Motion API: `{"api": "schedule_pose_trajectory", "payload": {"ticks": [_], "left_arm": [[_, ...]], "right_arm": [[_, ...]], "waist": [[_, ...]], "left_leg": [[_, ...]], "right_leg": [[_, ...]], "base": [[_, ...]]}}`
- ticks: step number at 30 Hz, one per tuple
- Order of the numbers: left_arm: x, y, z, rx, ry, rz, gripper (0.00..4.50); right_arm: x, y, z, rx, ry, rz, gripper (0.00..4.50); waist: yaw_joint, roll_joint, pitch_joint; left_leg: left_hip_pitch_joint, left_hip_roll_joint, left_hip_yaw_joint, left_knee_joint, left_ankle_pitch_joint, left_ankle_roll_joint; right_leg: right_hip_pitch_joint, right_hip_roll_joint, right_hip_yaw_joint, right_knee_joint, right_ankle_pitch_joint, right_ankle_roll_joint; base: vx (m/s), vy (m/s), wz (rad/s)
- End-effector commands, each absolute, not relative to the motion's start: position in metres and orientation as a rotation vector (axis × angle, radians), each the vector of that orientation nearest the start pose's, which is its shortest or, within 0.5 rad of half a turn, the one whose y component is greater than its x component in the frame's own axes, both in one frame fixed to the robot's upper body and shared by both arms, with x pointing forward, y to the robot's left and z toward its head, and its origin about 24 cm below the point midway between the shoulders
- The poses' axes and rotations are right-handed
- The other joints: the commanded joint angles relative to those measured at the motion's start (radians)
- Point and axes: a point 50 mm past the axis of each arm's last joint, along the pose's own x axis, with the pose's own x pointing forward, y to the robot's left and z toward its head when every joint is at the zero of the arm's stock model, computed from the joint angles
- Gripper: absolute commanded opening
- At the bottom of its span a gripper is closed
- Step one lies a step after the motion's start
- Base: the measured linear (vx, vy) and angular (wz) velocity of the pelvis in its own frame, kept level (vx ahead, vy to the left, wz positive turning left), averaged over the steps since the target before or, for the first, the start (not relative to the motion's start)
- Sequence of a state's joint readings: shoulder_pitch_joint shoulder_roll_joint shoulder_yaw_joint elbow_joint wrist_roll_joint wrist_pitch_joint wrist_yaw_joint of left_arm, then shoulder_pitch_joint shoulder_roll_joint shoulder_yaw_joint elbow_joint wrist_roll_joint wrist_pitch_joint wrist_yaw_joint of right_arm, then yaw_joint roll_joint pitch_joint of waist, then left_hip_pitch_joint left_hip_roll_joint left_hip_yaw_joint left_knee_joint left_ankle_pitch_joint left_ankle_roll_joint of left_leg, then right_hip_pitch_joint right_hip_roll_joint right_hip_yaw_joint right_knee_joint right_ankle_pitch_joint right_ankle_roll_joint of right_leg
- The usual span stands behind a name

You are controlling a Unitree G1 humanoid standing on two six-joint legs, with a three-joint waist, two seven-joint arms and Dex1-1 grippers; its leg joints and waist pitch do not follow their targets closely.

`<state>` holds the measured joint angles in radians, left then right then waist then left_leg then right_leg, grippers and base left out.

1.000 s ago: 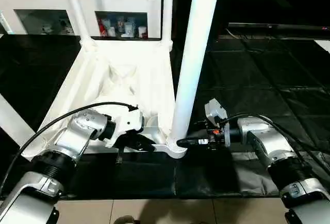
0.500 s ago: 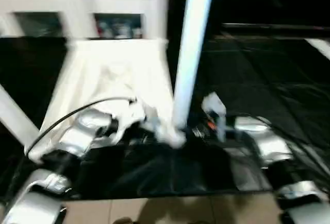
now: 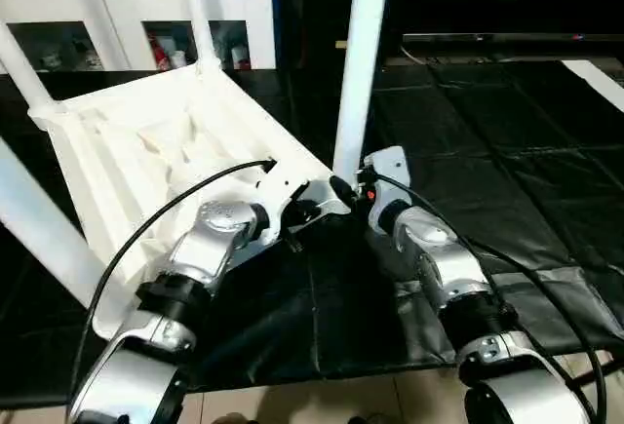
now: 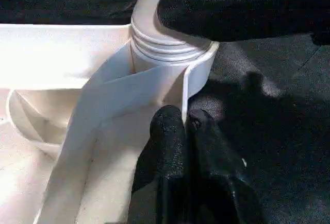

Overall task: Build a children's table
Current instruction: Rotate leg to tighten

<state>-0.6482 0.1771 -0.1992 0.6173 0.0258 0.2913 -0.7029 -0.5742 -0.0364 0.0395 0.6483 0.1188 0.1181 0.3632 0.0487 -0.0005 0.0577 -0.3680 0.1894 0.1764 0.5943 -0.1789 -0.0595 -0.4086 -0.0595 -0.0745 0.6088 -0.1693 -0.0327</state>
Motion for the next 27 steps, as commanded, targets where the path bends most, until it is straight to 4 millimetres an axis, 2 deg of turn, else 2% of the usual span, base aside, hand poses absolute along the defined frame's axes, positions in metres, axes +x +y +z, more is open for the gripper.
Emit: {"api": "schedule_pose_trajectory", "payload": {"ticks": [1,3,7,11,14,15,18,19,20,22,23,25,26,27], "left_arm": [[0.352,0.092,0.076,0.271,0.282,-0.866,0.0],[0.349,0.097,0.073,0.299,0.301,-0.901,0.0],[0.343,0.109,0.067,0.35,0.34,-1.0,0.0],[0.338,0.116,0.064,0.372,0.358,-1.084,0.0],[0.331,0.123,0.063,0.384,0.381,-1.193,0.0],[0.324,0.128,0.061,0.423,0.399,-1.296,0.0],[0.317,0.133,0.061,0.437,0.421,-1.4,0.0],[0.317,0.133,0.061,0.437,0.421,-1.4,0.0],[0.313,0.133,0.063,0.446,0.418,-1.466,0.0],[0.311,0.133,0.064,0.458,0.421,-1.503,0.0],[0.309,0.132,0.064,0.468,0.425,-1.536,0.0],[0.305,0.132,0.065,0.486,0.435,-1.581,0.0],[0.304,0.132,0.065,0.494,0.435,-1.601,0.0],[0.303,0.133,0.065,0.501,0.438,-1.622,0.0]], "right_arm": [[0.34,-0.098,0.038,0.094,0.262,0.515,2.87],[0.337,-0.113,0.042,0.125,0.246,0.563,3.04],[0.326,-0.144,0.049,0.052,0.208,0.726,3.4],[0.322,-0.161,0.055,0.016,0.201,0.791,3.71],[0.317,-0.17,0.062,-0.012,0.202,0.881,3.99],[0.311,-0.171,0.067,-0.034,0.216,0.996,4.1],[0.301,-0.169,0.068,-0.052,0.258,1.146,4.22],[0.301,-0.169,0.068,-0.052,0.258,1.146,4.22],[0.295,-0.169,0.067,-0.067,0.305,1.248,4.22],[0.294,-0.169,0.066,-0.08,0.323,1.28,4.22],[0.294,-0.169,0.065,-0.093,0.336,1.304,4.22],[0.296,-0.167,0.064,-0.119,0.341,1.321,4.22],[0.297,-0.166,0.065,-0.122,0.341,1.332,4.22],[0.297,-0.164,0.065,-0.123,0.344,1.346,4.22]], "waist": [[0.004,-0.003,-0.071],[0.009,-0.005,-0.07],[0.018,-0.007,-0.071],[0.015,-0.01,-0.069],[0.017,-0.008,-0.069],[0.021,-0.009,-0.07],[0.036,-0.005,-0.069],[0.04,-0.004,-0.069],[0.047,-0.007,-0.068],[0.051,-0.006,-0.066],[0.055,-0.011,-0.067],[0.061,-0.007,-0.066],[0.061,-0.011,-0.066],[0.064,-0.01,-0.066]], "left_leg": [[0.007,0.034,-0.011,-0.063,-0.177,0.046],[0.008,0.034,-0.011,-0.064,-0.192,0.044],[0.003,0.033,-0.011,-0.061,-0.178,0.058],[0.003,0.032,-0.01,-0.06,-0.177,0.066],[0.008,0.036,-0.011,-0.061,-0.182,0.065],[0.008,0.035,-0.011,-0.06,-0.185,0.07],[0.011,0.042,-0.008,-0.061,-0.189,0.073],[0.013,0.044,-0.007,-0.062,-0.189,0.071],[0.014,0.046,-0.008,-0.063,-0.2,0.064],[0.016,0.047,-0.008,-0.064,-0.207,0.059],[0.016,0.047,-0.008,-0.064,-0.207,0.054],[0.018,0.05,-0.008,-0.065,-0.21,0.047],[0.017,0.049,-0.008,-0.065,-0.213,0.041],[0.018,0.048,-0.007,-0.065,-0.216,0.039]], "right_leg": [[0.06,-0.082,0.052,-0.083,-0.251,-0.171],[0.06,-0.082,0.052,-0.087,-0.286,-0.157],[0.064,-0.082,0.052,-0.086,-0.271,-0.146],[0.063,-0.082,0.049,-0.088,-0.291,-0.153],[0.058,-0.081,0.05,-0.088,-0.309,-0.154],[0.06,-0.081,0.049,-0.089,-0.305,-0.156],[0.057,-0.079,0.05,-0.084,-0.282,-0.168],[0.055,-0.08,0.05,-0.083,-0.282,-0.172],[0.054,-0.083,0.05,-0.084,-0.304,-0.174],[0.051,-0.084,0.05,-0.086,-0.321,-0.173],[0.052,-0.086,0.05,-0.085,-0.327,-0.169],[0.049,-0.088,0.051,-0.084,-0.33,-0.171],[0.049,-0.088,0.052,-0.085,-0.333,-0.171],[0.049,-0.089,0.052,-0.085,-0.341,-0.169]], "base": [[0.0,0.0,0.0],[0.0,0.0,0.0],[0.0,0.0,0.0],[0.0,0.0,0.0],[0.0,0.0,0.0],[0.0,0.0,0.0],[0.0,0.0,0.0],[0.0,0.0,0.0],[0.0,0.0,0.0],[0.0,0.0,0.0],[0.0,0.0,0.0],[0.0,0.0,0.0],[0.0,0.0,0.0],[0.0,0.0,0.0]]}}
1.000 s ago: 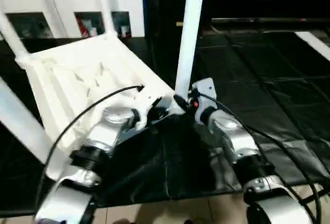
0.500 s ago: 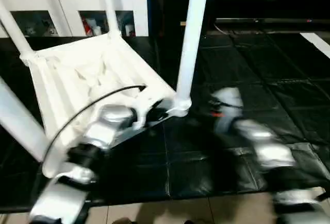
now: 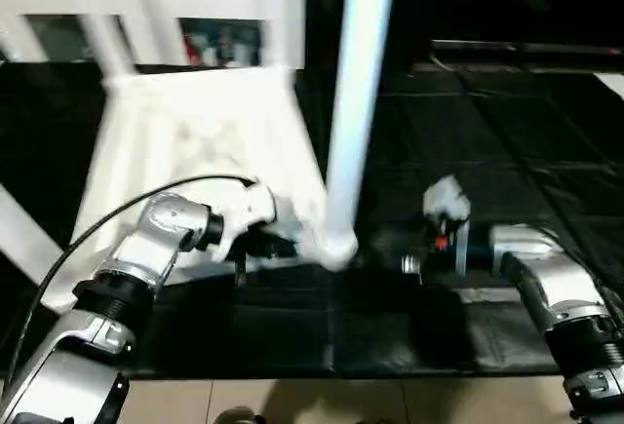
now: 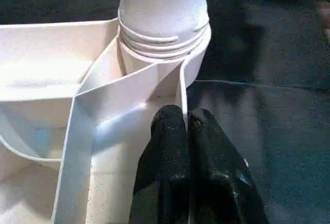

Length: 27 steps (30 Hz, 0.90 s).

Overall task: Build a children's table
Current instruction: Rotate leg to tighten

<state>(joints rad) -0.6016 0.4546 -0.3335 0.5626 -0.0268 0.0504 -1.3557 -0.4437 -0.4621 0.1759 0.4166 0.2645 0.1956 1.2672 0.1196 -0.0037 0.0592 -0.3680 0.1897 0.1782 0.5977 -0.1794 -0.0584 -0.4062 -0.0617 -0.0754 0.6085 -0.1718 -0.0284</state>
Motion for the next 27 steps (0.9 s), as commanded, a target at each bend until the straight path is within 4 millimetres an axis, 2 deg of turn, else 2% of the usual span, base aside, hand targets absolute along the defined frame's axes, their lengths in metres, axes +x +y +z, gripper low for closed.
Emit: {"api": "schedule_pose_trajectory", "payload": {"ticks": [1,3,8,9,16,17,21,27], "left_arm": [[0.303,0.133,0.065,0.502,0.438,-1.623,0.0],[0.3,0.131,0.067,0.515,0.437,-1.672,0.0],[0.296,0.128,0.066,0.523,0.437,-1.7,0.0],[0.296,0.128,0.066,0.523,0.437,-1.7,0.0],[0.294,0.127,0.065,0.529,0.441,-1.713,0.0],[0.294,0.127,0.065,0.53,0.441,-1.713,0.0],[0.293,0.127,0.064,0.532,0.441,-1.714,0.0],[0.294,0.127,0.063,0.537,0.449,-1.71,0.0]], "right_arm": [[0.297,-0.164,0.065,-0.123,0.344,1.347,4.22],[0.299,-0.156,0.065,-0.124,0.341,1.377,4.22],[0.299,-0.15,0.064,-0.102,0.341,1.421,4.22],[0.299,-0.15,0.064,-0.101,0.341,1.422,3.97],[0.296,-0.146,0.061,-0.07,0.352,1.466,3.49],[0.296,-0.145,0.061,-0.066,0.353,1.469,3.28],[0.295,-0.143,0.06,-0.057,0.353,1.483,3.05],[0.293,-0.142,0.058,-0.042,0.361,1.497,2.41]], "waist": [[-0.007,-0.007,-0.066],[-0.008,-0.01,-0.067],[-0.005,-0.01,-0.069],[-0.006,-0.01,-0.069],[-0.012,-0.012,-0.067],[-0.012,-0.012,-0.068],[-0.012,-0.012,-0.069],[-0.012,-0.011,-0.068]], "left_leg": [[0.019,0.046,-0.009,-0.068,-0.218,0.039],[0.015,0.046,-0.011,-0.07,-0.21,0.037],[0.014,0.049,-0.011,-0.069,-0.198,0.037],[0.013,0.049,-0.011,-0.069,-0.197,0.038],[0.013,0.046,-0.01,-0.068,-0.2,0.038],[0.013,0.046,-0.011,-0.068,-0.197,0.037],[0.012,0.046,-0.011,-0.068,-0.192,0.039],[0.014,0.046,-0.011,-0.069,-0.2,0.036]], "right_leg": [[0.046,-0.086,0.053,-0.086,-0.346,-0.17],[0.049,-0.087,0.052,-0.083,-0.358,-0.161],[0.049,-0.087,0.053,-0.079,-0.331,-0.167],[0.049,-0.087,0.052,-0.079,-0.326,-0.169],[0.05,-0.086,0.052,-0.084,-0.353,-0.161],[0.05,-0.085,0.052,-0.083,-0.351,-0.159],[0.05,-0.084,0.052,-0.081,-0.336,-0.164],[0.049,-0.085,0.052,-0.083,-0.352,-0.16]], "base": [[0.0,0.0,0.0],[0.0,0.0,0.0],[0.0,0.0,0.0],[0.0,0.0,0.0],[0.0,0.0,0.0],[0.0,0.0,0.0],[0.0,0.0,0.0],[0.0,0.0,0.0]]}}
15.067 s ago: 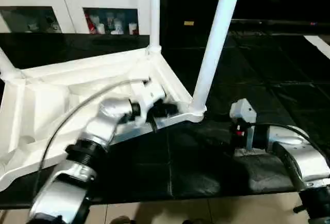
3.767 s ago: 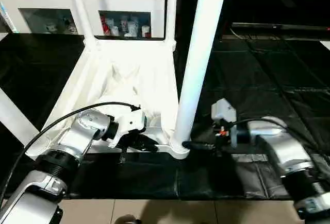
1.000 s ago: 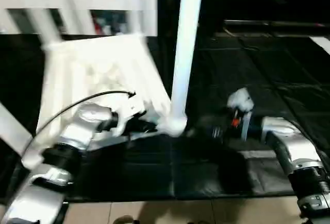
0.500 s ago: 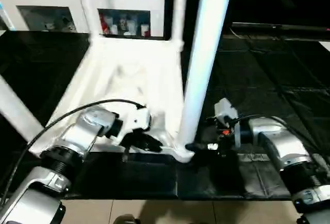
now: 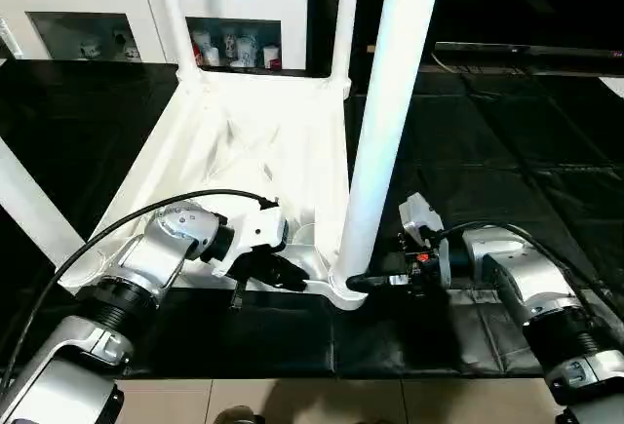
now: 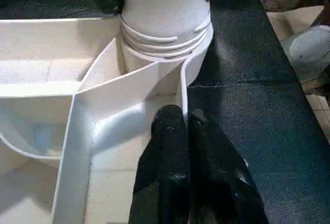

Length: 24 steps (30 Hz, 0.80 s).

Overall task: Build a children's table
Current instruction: Rotate leg to tighten

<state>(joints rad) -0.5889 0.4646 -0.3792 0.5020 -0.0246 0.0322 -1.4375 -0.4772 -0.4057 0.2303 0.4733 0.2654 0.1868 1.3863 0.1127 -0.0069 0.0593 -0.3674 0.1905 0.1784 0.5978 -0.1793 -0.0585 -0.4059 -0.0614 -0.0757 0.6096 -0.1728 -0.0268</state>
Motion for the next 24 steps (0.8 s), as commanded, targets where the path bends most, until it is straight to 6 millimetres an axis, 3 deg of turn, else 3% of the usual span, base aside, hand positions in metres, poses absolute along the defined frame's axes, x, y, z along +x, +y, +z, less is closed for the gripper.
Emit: {"api": "schedule_pose_trajectory", "payload": {"ticks": [1,7,8,10,12,14,15,18,24], "left_arm": [[0.294,0.127,0.063,0.537,0.45,-1.71,0.0],[0.297,0.129,0.063,0.535,0.448,-1.666,0.0],[0.305,0.129,0.064,0.503,0.446,-1.567,0.0],[0.308,0.129,0.064,0.492,0.446,-1.527,0.0],[0.318,0.127,0.067,0.456,0.42,-1.413,0.0],[0.325,0.124,0.071,0.423,0.393,-1.314,0.0],[0.327,0.122,0.072,0.414,0.386,-1.284,0.0],[0.334,0.111,0.076,0.361,0.356,-1.154,0.0],[0.34,0.084,0.079,0.279,0.317,-0.982,0.0]], "right_arm": [[0.293,-0.141,0.058,-0.041,0.362,1.498,2.37],[0.292,-0.14,0.059,-0.011,0.351,1.484,2.21],[0.292,-0.139,0.057,-0.019,0.342,1.434,2.2],[0.292,-0.139,0.056,-0.024,0.341,1.412,2.15],[0.295,-0.135,0.05,-0.054,0.352,1.287,2.12],[0.299,-0.13,0.043,-0.072,0.356,1.154,2.09],[0.301,-0.128,0.041,-0.067,0.354,1.112,2.06],[0.308,-0.115,0.034,-0.037,0.344,0.923,2.01],[0.321,-0.086,0.032,-0.003,0.337,0.717,1.98]], "waist": [[-0.005,-0.008,-0.069],[-0.006,-0.006,-0.068],[-0.006,-0.004,-0.068],[-0.008,-0.006,-0.067],[-0.011,-0.007,-0.064],[-0.018,-0.008,-0.063],[-0.023,-0.004,-0.063],[-0.048,-0.007,-0.063],[-0.075,-0.001,-0.066]], "left_leg": [[0.013,0.045,-0.011,-0.068,-0.198,0.036],[0.014,0.046,-0.012,-0.069,-0.206,0.033],[0.014,0.046,-0.012,-0.069,-0.206,0.031],[0.016,0.043,-0.011,-0.069,-0.216,0.024],[0.017,0.041,-0.012,-0.07,-0.226,0.013],[0.017,0.037,-0.016,-0.071,-0.244,0.006],[0.02,0.036,-0.017,-0.071,-0.253,0.0],[0.011,0.034,-0.023,-0.074,-0.261,-0.01],[0.008,0.032,-0.018,-0.068,-0.229,0.011]], "right_leg": [[0.05,-0.086,0.052,-0.084,-0.348,-0.162],[0.049,-0.085,0.052,-0.084,-0.352,-0.161],[0.049,-0.085,0.052,-0.084,-0.35,-0.161],[0.047,-0.084,0.053,-0.087,-0.362,-0.157],[0.045,-0.083,0.052,-0.092,-0.413,-0.137],[0.046,-0.086,0.048,-0.099,-0.472,-0.117],[0.042,-0.087,0.048,-0.103,-0.493,-0.11],[0.048,-0.086,0.043,-0.105,-0.508,-0.094],[0.045,-0.08,0.048,-0.099,-0.41,-0.139]], "base": [[0.0,0.0,0.0],[0.0,0.0,0.0],[0.0,0.0,0.0],[0.0,0.0,0.0],[0.0,0.0,0.0],[0.0,0.0,0.0],[0.0,0.0,0.0],[0.0,0.0,0.0],[0.0,0.0,0.0]]}}
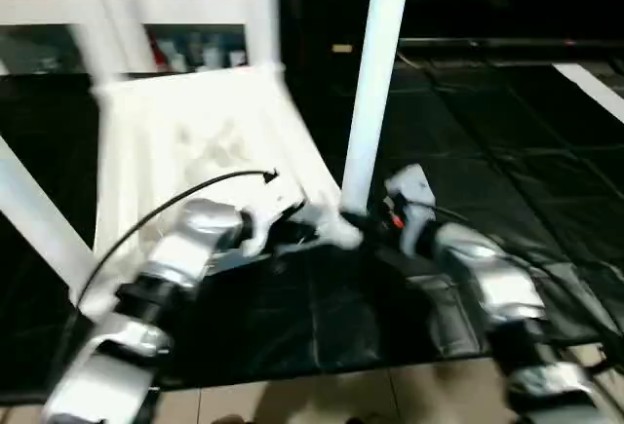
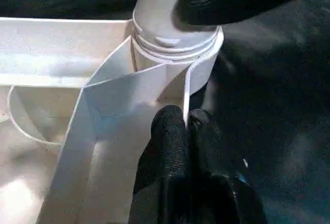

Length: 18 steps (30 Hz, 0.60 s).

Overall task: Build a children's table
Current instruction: Rotate leg to tighten

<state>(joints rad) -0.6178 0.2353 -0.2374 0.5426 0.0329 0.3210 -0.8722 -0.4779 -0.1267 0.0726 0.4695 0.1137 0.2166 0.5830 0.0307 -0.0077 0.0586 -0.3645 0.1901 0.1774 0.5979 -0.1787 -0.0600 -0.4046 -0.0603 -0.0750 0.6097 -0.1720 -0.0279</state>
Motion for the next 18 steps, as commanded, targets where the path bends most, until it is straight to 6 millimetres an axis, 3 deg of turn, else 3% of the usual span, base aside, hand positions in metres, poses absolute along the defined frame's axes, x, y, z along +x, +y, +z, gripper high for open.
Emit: {"api": "schedule_pose_trajectory", "payload": {"ticks": [1,6,11,14,18], "left_arm": [[0.34,0.081,0.078,0.281,0.317,-0.967,0.0],[0.338,0.068,0.074,0.26,0.31,-0.94,0.0],[0.34,0.072,0.074,0.267,0.313,-0.923,0.0],[0.341,0.079,0.074,0.279,0.314,-0.925,0.0],[0.34,0.09,0.072,0.308,0.32,-0.954,0.0]], "right_arm": [[0.324,-0.082,0.032,-0.009,0.336,0.691,1.98],[0.332,-0.072,0.037,-0.03,0.329,0.621,1.96],[0.332,-0.082,0.04,-0.014,0.31,0.612,1.96],[0.333,-0.096,0.041,0.007,0.301,0.59,2.66],[0.333,-0.119,0.046,0.026,0.262,0.608,2.93]], "waist": [[0.006,-0.002,-0.069],[0.005,0.002,-0.073],[0.009,0.003,-0.07],[0.011,0.002,-0.069],[0.015,0.002,-0.071]], "left_leg": [[0.004,0.031,-0.018,-0.067,-0.218,0.015],[-0.001,0.031,-0.014,-0.065,-0.172,0.031],[0.003,0.035,-0.014,-0.068,-0.185,0.039],[0.004,0.034,-0.013,-0.068,-0.207,0.033],[0.003,0.035,-0.013,-0.068,-0.195,0.041]], "right_leg": [[0.049,-0.081,0.047,-0.097,-0.387,-0.143],[0.055,-0.079,0.051,-0.084,-0.249,-0.181],[0.054,-0.078,0.051,-0.084,-0.241,-0.182],[0.054,-0.08,0.052,-0.089,-0.28,-0.172],[0.056,-0.08,0.053,-0.087,-0.257,-0.17]], "base": [[0.0,0.0,0.0],[0.0,0.0,0.0],[0.0,0.0,0.0],[0.0,0.0,0.0],[0.0,0.0,0.0]]}}
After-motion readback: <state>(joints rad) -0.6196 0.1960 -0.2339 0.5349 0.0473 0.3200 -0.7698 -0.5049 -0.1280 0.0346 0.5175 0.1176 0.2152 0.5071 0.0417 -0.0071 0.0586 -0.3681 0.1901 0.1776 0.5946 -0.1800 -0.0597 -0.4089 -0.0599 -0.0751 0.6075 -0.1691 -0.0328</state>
